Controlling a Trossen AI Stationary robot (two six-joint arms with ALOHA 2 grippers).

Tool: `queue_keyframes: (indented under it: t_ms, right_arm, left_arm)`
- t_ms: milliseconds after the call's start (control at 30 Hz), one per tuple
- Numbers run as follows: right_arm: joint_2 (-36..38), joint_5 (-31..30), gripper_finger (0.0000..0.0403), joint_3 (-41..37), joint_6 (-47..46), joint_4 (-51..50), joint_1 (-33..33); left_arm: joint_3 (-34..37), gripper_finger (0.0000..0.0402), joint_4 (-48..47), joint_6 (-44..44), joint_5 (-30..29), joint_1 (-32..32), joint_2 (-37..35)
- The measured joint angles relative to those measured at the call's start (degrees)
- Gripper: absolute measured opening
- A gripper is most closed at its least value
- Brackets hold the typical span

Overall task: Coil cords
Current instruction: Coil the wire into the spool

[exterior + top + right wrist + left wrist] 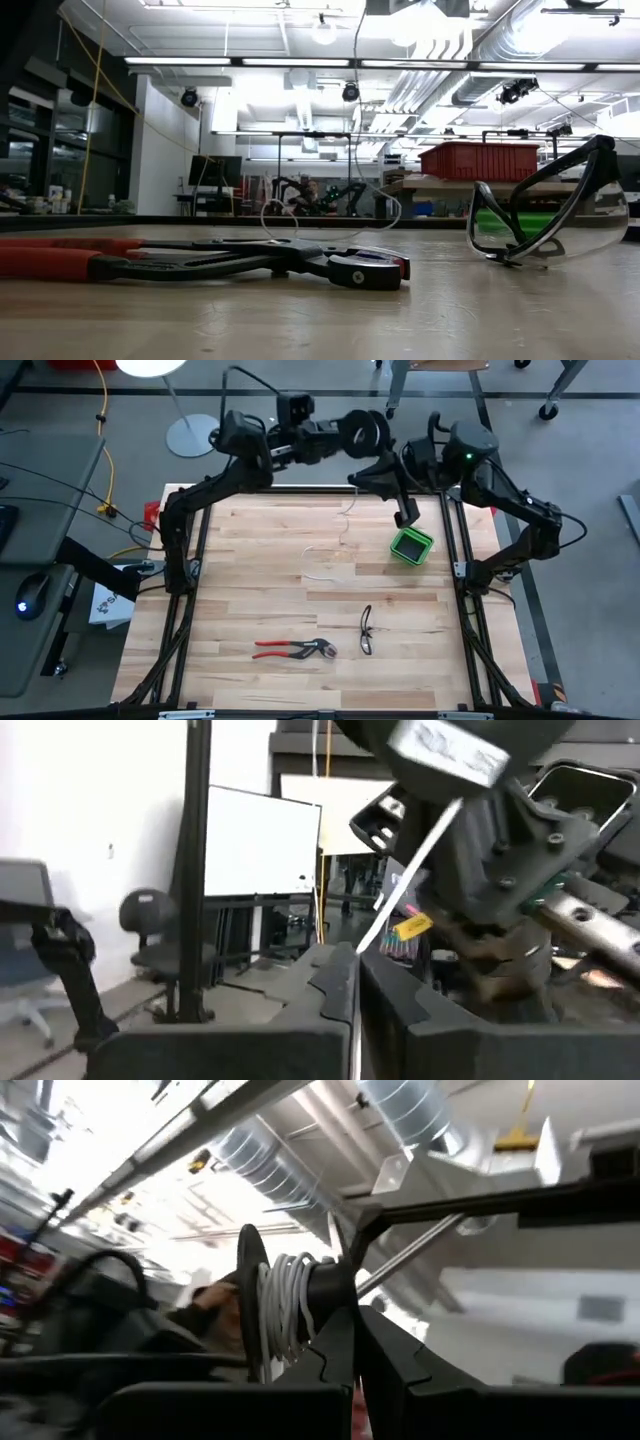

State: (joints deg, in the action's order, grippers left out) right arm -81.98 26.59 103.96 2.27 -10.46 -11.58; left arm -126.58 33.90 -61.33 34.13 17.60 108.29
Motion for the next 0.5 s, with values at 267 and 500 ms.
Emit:
queue_keyframes:
  t_ms: [267, 500]
  right_arm:
    - [-0.21, -2.80, 0.0077, -0.26, -3.81, -1.50, 0.24]
    - [-0.21, -3.87, 0.0145, -0.22, -2.06, -2.64, 1.23]
  left_arm:
    - [-0.48, 0.0000, -5.14, 7.04, 3.25, 3.38, -3.00]
    - [-0.24, 0.0000, -11.49, 13.38, 2.68, 4.22, -3.95]
